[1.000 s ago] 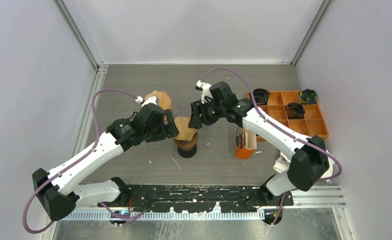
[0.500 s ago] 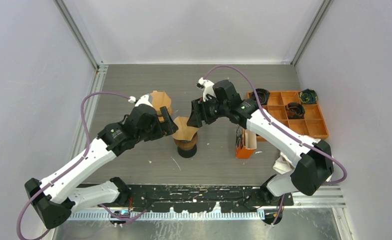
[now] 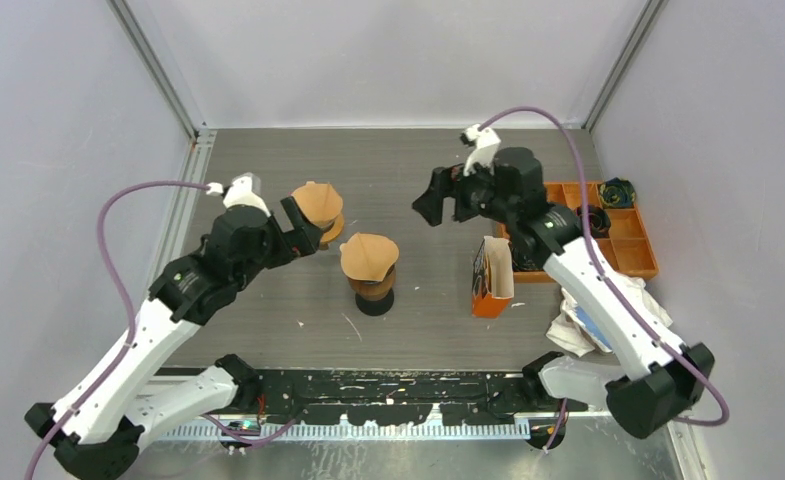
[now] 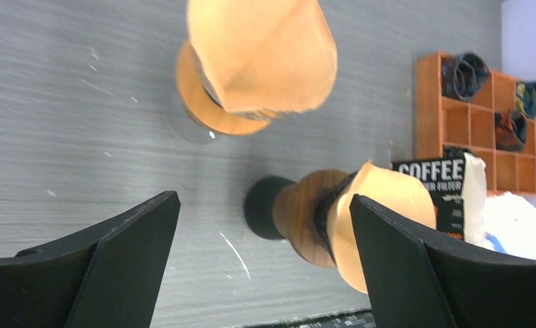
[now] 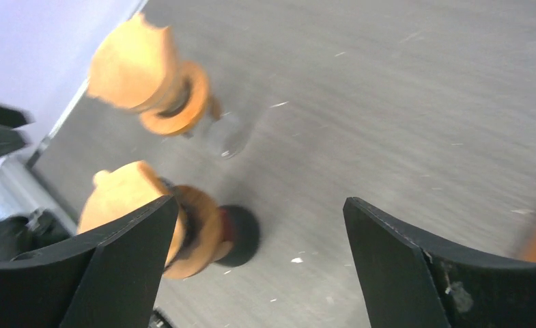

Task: Place the coffee filter in the dripper
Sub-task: Reset both arms

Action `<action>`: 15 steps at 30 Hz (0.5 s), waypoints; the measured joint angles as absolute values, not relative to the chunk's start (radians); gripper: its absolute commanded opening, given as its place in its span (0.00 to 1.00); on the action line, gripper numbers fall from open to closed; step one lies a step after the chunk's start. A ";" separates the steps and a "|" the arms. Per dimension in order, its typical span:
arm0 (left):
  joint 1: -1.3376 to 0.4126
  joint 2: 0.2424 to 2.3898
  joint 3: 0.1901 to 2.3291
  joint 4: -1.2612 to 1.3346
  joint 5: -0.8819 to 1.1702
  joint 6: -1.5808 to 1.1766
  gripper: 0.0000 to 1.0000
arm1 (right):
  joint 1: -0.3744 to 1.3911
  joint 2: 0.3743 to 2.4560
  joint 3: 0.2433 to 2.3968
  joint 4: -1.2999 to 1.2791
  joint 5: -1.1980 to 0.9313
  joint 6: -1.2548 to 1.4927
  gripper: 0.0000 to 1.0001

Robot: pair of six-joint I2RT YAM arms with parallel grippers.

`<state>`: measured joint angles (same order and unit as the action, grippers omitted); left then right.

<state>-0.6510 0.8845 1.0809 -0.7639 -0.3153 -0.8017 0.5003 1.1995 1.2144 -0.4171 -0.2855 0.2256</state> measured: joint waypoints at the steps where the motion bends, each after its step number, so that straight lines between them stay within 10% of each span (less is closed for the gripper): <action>1: -0.646 0.866 1.090 -0.769 -0.340 -0.783 0.99 | 0.483 1.173 1.206 -0.414 -0.252 0.219 1.00; 15: -0.640 0.545 1.008 -0.789 -0.651 -0.516 0.99 | 0.445 0.702 0.827 -0.243 0.216 0.100 1.00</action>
